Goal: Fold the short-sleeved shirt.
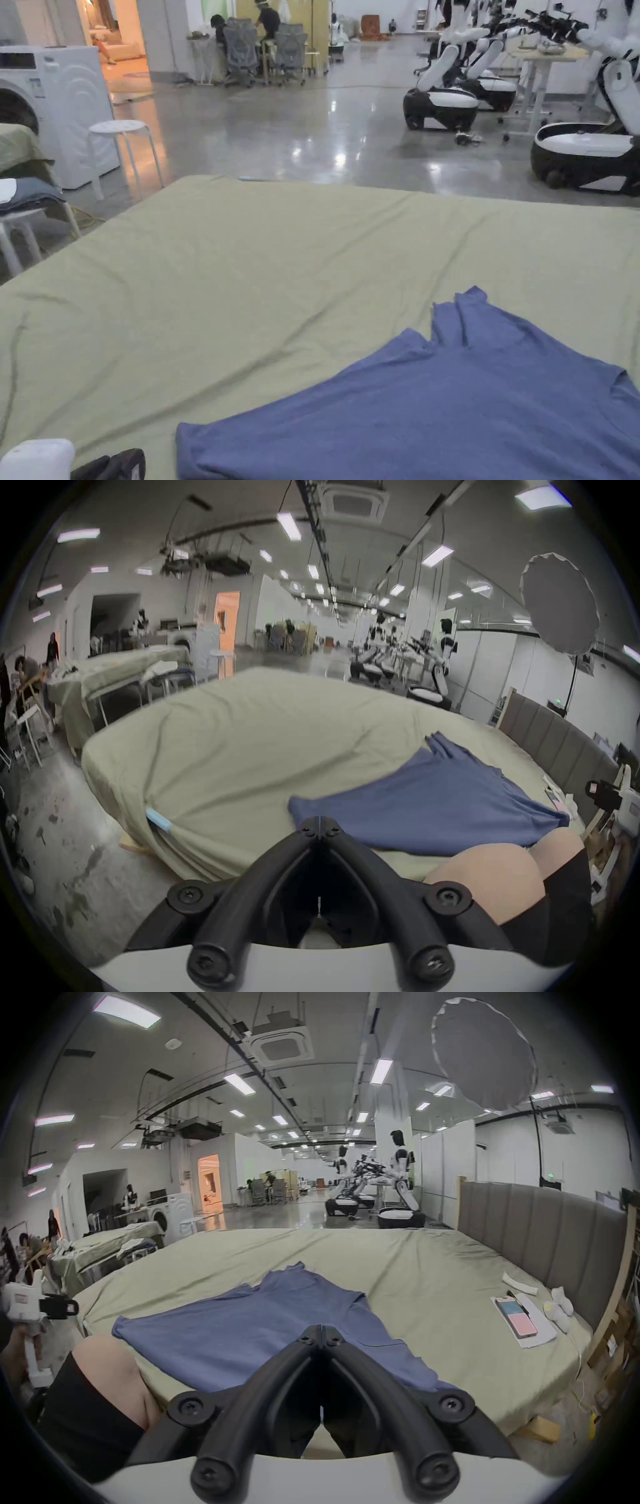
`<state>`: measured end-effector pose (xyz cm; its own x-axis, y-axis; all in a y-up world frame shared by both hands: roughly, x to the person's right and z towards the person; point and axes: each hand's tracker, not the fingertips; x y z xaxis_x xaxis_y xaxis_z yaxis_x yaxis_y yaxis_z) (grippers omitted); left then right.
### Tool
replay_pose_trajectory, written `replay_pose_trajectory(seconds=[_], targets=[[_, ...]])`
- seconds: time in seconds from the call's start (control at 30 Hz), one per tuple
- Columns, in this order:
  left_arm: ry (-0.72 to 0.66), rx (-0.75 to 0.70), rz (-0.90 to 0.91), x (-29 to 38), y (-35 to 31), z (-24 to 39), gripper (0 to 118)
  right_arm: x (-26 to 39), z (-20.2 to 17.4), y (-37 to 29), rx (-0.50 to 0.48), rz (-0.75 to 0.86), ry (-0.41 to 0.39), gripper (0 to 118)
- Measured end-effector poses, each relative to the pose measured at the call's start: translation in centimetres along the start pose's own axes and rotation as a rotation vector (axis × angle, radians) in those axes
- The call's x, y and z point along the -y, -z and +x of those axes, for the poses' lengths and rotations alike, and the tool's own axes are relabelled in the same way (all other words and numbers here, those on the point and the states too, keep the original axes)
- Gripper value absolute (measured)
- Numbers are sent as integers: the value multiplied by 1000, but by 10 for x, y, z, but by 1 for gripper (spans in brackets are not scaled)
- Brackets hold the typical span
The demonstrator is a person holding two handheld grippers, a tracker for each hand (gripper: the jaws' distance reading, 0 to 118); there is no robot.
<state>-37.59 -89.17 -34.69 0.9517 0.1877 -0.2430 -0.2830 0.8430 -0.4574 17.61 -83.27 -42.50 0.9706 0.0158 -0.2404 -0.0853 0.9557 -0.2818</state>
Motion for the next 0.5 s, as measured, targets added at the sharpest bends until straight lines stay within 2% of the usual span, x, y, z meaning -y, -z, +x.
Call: replay_pose_trajectory(seconds=[0.07, 0.1, 0.13, 0.17, 0.2, 0.23, 0.33, 0.37, 0.43, 0.47, 0.5], targets=[[-47, 11, -25, -1, 17, -11, 0, -6, -7, 0, -18, -4, -25, 0], [-50, 6, -33, -5, 30, -12, 0, -8, -22, 3, -12, -10, -56, 0], [-59, -17, -48, -10, 44, -12, 12, -10, -27, 3, -14, -9, -60, 0], [-74, -55, -73, -16, 56, -17, 43, -13, -32, 5, -17, -12, -63, 0], [-83, -67, -101, -20, 72, -19, 86, -16, -31, 8, -24, -25, -50, 0], [-106, -46, -108, -22, 87, -21, 99, -18, -27, 11, -19, -34, -51, 0], [-125, -47, -127, -30, 113, -24, 100, -24, -33, 12, 9, -32, -73, 0], [-116, -49, -141, -31, 124, -23, 100, -17, -10, 14, 7, -34, -45, 0], [-79, -72, -196, -26, 143, -23, 96, -19, -4, 16, 14, -43, -32, 0], [-65, -98, -222, -23, 155, -23, 81, -19, -2, 17, 18, -44, -29, 0], [-64, -120, -264, -18, 165, -23, 53, -18, -8, 18, 32, -46, -34, 0]])
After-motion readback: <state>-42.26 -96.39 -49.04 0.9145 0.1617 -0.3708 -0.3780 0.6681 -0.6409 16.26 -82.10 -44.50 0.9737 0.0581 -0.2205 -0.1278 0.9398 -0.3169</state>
